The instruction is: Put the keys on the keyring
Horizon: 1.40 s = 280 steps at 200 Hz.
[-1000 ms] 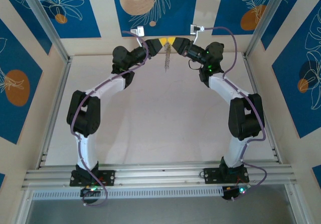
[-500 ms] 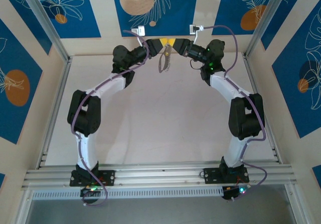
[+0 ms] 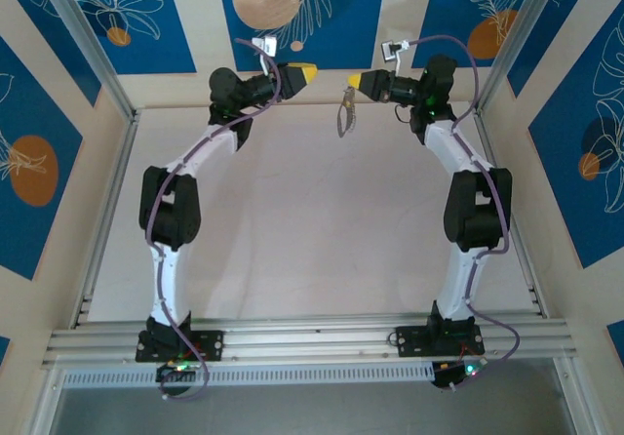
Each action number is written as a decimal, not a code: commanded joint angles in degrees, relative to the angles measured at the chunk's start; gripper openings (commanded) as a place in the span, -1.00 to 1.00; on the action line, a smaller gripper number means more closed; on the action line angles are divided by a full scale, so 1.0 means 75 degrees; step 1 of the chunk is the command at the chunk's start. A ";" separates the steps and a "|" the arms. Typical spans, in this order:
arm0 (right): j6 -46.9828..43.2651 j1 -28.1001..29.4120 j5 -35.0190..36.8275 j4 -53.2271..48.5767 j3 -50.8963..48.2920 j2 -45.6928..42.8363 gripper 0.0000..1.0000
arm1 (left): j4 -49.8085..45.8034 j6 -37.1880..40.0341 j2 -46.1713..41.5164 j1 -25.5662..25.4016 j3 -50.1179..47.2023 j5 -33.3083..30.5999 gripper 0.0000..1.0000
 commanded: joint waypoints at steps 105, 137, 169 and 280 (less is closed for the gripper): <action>-0.1467 0.0217 -0.2342 -0.2404 0.2770 0.2051 -1.00 | -0.5025 0.3141 0.1253 0.0236 0.2468 0.2081 -0.21; -0.2024 0.0411 -0.2493 -0.3228 0.3297 0.2344 -1.00 | -0.5265 0.3293 0.1353 0.0234 0.2451 0.2247 -0.22; -0.1942 0.0496 -0.2529 -0.3238 0.3615 0.2599 -1.00 | -0.5448 0.3476 0.1366 0.0209 0.2434 0.2274 -0.22; -0.2024 0.0591 -0.2441 -0.3335 0.3750 0.2746 -1.00 | -0.5607 0.3752 0.1463 0.0114 0.2271 0.2195 -0.27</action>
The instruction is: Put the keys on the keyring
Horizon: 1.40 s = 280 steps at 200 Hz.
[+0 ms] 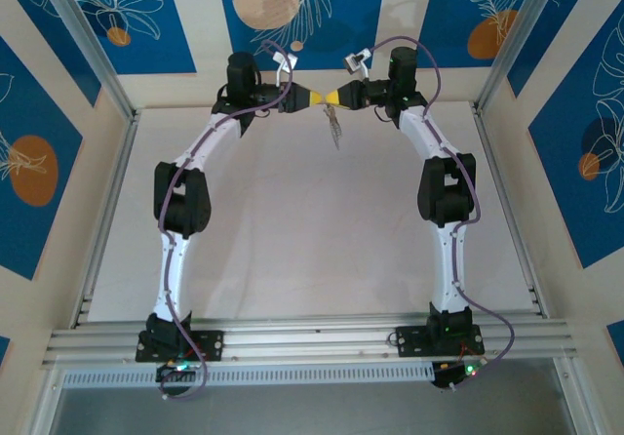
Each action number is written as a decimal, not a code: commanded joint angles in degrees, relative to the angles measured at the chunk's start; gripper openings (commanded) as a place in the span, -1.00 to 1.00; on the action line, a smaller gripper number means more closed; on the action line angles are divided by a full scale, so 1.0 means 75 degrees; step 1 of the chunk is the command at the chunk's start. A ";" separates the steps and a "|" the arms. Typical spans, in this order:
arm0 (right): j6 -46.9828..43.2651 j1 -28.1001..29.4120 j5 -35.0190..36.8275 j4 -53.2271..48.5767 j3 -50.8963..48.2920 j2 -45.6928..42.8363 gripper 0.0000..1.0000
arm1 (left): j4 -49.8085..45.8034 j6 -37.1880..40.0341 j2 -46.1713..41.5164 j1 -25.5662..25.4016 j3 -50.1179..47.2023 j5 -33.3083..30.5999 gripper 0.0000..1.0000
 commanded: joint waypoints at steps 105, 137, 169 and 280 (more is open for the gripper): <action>-0.0057 0.0160 -0.0123 -0.0127 0.0429 0.0103 -1.00 | 0.0050 0.0227 0.0298 -0.0131 0.0108 0.0078 -0.36; -0.0057 0.0197 -0.0090 -0.0135 0.0474 0.0134 -1.00 | 0.0050 0.0203 0.0340 -0.0169 0.0176 0.0114 -0.46; -0.0024 0.0233 -0.0107 -0.0188 0.0618 0.0228 -1.00 | 0.0220 0.0097 0.0387 -0.0207 0.0191 0.0117 -0.53; 0.0916 0.0273 0.0303 0.0988 0.0184 0.0135 -1.00 | 0.2256 -0.1324 0.0409 -0.0415 -0.0323 -0.0161 -0.83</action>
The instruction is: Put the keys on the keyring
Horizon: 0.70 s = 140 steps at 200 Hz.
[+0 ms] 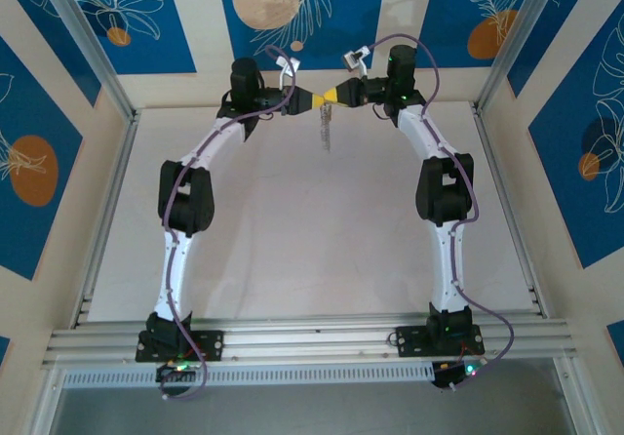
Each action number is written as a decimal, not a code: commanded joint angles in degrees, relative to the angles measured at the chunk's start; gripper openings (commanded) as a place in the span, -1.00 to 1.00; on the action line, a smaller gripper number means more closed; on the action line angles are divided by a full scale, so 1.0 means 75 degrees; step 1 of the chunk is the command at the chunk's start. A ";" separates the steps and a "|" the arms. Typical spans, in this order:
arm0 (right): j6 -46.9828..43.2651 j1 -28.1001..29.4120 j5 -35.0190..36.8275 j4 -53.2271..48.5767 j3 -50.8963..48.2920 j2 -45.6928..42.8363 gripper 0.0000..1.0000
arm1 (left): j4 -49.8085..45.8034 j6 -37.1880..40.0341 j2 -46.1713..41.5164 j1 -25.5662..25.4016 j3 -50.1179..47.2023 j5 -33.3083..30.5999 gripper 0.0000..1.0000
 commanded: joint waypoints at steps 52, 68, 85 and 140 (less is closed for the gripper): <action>0.0968 0.0210 0.0307 0.1175 -0.0346 -0.0075 -1.00 | 0.1255 -0.0554 0.0090 -0.0390 -0.0251 -0.0273 -0.79; 0.0982 0.0199 0.0365 0.1222 -0.0428 -0.0104 -1.00 | 0.1495 -0.0696 0.0074 -0.0415 -0.0331 -0.0352 -0.67; 0.1026 0.0197 0.0393 0.1318 -0.0495 -0.0119 -1.00 | 0.1715 -0.0826 0.0080 -0.0413 -0.0376 -0.0416 -0.63; 0.1070 0.0188 0.0475 0.1375 -0.0595 -0.0166 -1.00 | 0.1905 -0.0944 0.0079 -0.0451 -0.0438 -0.0470 -0.57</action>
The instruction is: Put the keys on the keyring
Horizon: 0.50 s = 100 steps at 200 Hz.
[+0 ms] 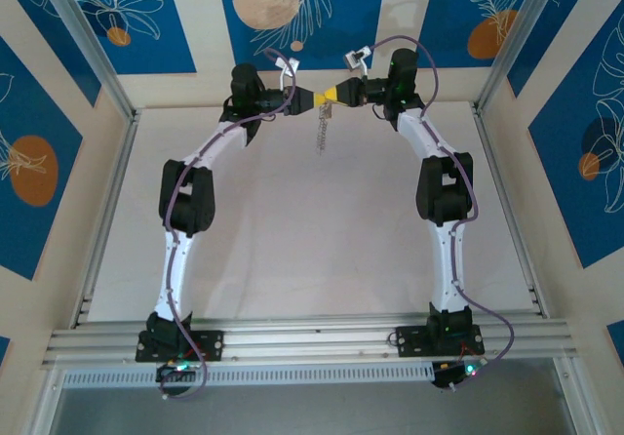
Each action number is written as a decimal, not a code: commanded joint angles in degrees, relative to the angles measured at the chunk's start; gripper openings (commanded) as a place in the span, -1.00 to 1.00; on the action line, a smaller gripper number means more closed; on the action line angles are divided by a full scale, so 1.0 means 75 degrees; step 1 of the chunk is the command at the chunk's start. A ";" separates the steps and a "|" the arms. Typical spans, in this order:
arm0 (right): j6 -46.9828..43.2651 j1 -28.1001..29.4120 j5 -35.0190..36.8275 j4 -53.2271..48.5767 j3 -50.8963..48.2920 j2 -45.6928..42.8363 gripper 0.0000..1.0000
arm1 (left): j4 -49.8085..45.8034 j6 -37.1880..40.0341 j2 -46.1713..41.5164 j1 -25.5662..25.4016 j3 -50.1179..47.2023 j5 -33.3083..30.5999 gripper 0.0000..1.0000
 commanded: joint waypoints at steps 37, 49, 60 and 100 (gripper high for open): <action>0.0329 0.0210 0.0187 0.0296 -0.0253 -0.0198 -1.00 | 0.0863 -0.0171 0.0036 -0.0439 -0.0129 -0.0098 -0.85; 0.0405 0.0210 0.0189 0.0370 -0.0267 -0.0208 -1.00 | 0.0847 -0.0159 0.0037 -0.0451 -0.0123 -0.0097 -0.93; 0.0413 0.0209 0.0206 0.0365 -0.0266 -0.0213 -1.00 | 0.0806 -0.0125 0.0037 -0.0474 -0.0129 -0.0086 -0.99; 0.0418 0.0222 0.0238 0.0383 -0.0383 -0.0355 -1.00 | 0.0808 -0.0036 -0.0010 -0.0548 -0.0139 -0.0116 -1.00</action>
